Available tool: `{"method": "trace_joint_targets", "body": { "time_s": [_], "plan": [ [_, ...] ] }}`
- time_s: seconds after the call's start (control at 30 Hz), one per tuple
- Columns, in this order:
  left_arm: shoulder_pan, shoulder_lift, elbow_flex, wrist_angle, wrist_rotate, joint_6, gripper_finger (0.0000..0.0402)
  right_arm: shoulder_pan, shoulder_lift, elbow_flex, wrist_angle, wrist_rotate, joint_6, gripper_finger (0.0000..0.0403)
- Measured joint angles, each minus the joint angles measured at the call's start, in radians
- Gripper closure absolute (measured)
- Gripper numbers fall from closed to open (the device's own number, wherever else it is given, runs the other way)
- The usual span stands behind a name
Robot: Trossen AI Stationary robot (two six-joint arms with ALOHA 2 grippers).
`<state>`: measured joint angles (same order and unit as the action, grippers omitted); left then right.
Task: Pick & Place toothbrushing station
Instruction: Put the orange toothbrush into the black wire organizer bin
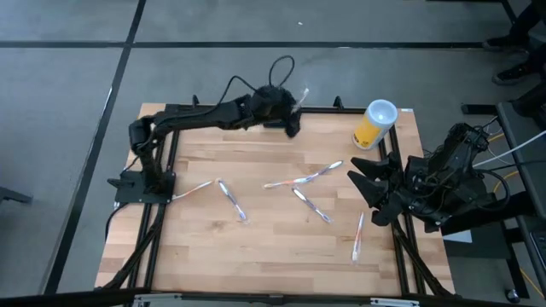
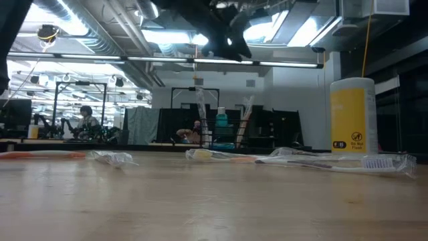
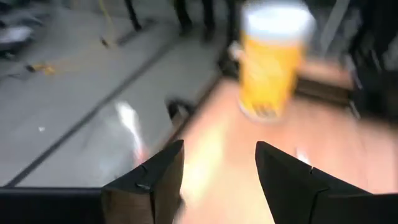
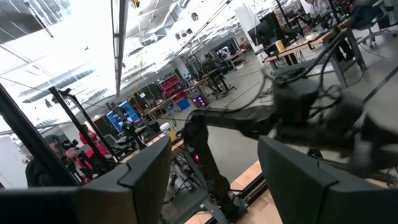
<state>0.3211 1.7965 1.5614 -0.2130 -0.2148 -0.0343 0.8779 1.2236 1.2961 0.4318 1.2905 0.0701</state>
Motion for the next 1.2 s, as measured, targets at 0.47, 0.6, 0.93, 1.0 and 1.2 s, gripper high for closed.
{"method": "trace_joint_targets", "body": {
  "time_s": [0.47, 0.6, 0.93, 1.0, 1.2],
  "plan": [
    [-0.262, -0.015, -0.152, -0.312, 0.170, 0.011, 0.0217, 0.001, 0.000, 0.000, 0.010, -0.024, -0.079, 0.0160],
    [-0.277, -0.021, -0.275, -0.330, 0.150, -0.116, 0.0227, 0.006, 0.000, 0.000, 0.011, -0.024, -0.078, 0.0160],
    [-0.285, -0.054, -0.388, -0.211, 0.204, -0.379, 0.0246, 0.008, 0.000, 0.000, 0.011, -0.055, -0.083, 0.0160],
    [-0.286, -0.047, -0.405, -0.214, 0.180, -0.367, 0.0246, 0.008, 0.000, 0.000, 0.010, -0.061, -0.083, 0.0160],
    [-0.274, -0.047, -0.497, -0.198, 0.165, -0.343, 0.0247, 0.014, 0.000, 0.000, 0.011, -0.060, -0.083, 0.0160]
  ]
}}
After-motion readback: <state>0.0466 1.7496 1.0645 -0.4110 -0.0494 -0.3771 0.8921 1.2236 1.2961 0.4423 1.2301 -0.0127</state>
